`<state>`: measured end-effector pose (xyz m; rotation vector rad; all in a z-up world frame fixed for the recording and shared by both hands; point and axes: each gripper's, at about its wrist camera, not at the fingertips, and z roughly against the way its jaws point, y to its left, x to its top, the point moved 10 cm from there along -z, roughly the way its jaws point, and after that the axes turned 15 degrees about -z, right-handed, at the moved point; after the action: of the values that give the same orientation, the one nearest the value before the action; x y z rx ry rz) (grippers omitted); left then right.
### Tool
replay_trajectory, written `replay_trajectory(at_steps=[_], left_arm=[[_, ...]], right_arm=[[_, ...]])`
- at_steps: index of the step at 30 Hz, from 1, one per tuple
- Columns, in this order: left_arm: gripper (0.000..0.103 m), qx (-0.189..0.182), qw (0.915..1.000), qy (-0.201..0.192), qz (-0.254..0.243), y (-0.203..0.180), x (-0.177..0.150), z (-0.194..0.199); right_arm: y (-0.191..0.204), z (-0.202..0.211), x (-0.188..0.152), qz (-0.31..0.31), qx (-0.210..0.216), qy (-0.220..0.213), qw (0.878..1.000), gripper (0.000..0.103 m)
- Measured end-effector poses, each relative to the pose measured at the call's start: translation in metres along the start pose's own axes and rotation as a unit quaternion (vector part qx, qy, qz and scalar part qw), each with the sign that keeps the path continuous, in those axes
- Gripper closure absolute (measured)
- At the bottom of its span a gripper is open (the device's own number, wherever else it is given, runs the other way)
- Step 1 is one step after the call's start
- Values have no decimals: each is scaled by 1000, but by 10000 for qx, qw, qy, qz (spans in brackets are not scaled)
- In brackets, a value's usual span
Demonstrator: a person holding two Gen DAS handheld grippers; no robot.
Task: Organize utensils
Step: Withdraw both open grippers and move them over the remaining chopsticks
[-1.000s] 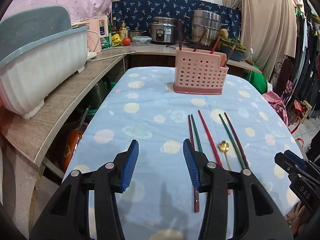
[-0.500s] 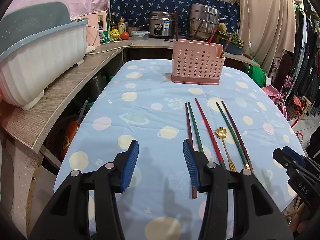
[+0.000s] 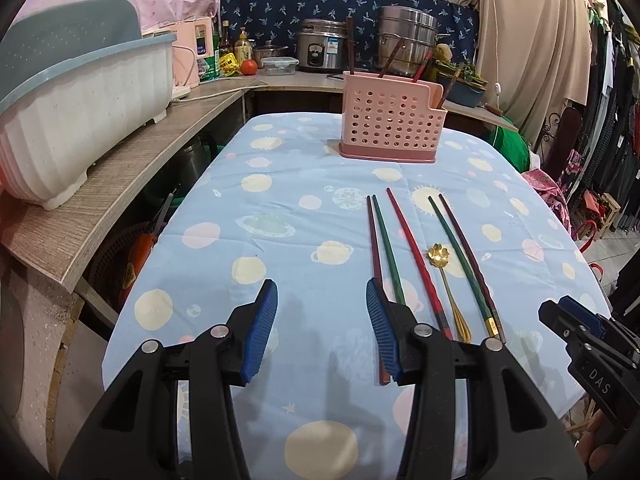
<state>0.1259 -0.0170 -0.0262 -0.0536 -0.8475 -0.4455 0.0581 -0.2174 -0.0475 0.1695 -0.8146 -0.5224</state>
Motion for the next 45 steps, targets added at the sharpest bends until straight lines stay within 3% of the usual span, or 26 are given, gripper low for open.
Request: replay_trajectory(at_steps=[20,31,38,45], left_arm=[[59,-266,9994,193,72,-15,-21,-10],[59,-348,9989,317,22,-27,-28,-19],[59,-398,9985,385,-7,-31,-33,-22],[59,-316,9982,511,-81,-32,-34,-31]], right_arm=[[2,-24,-24,160,-5,310,9994,67],[-8,-40,-7,-1,-21,267,9996,69],[-9,-62,-14,72,-197,414,9989,73],[-20,-61,-11,3,-251,275,9993,73]])
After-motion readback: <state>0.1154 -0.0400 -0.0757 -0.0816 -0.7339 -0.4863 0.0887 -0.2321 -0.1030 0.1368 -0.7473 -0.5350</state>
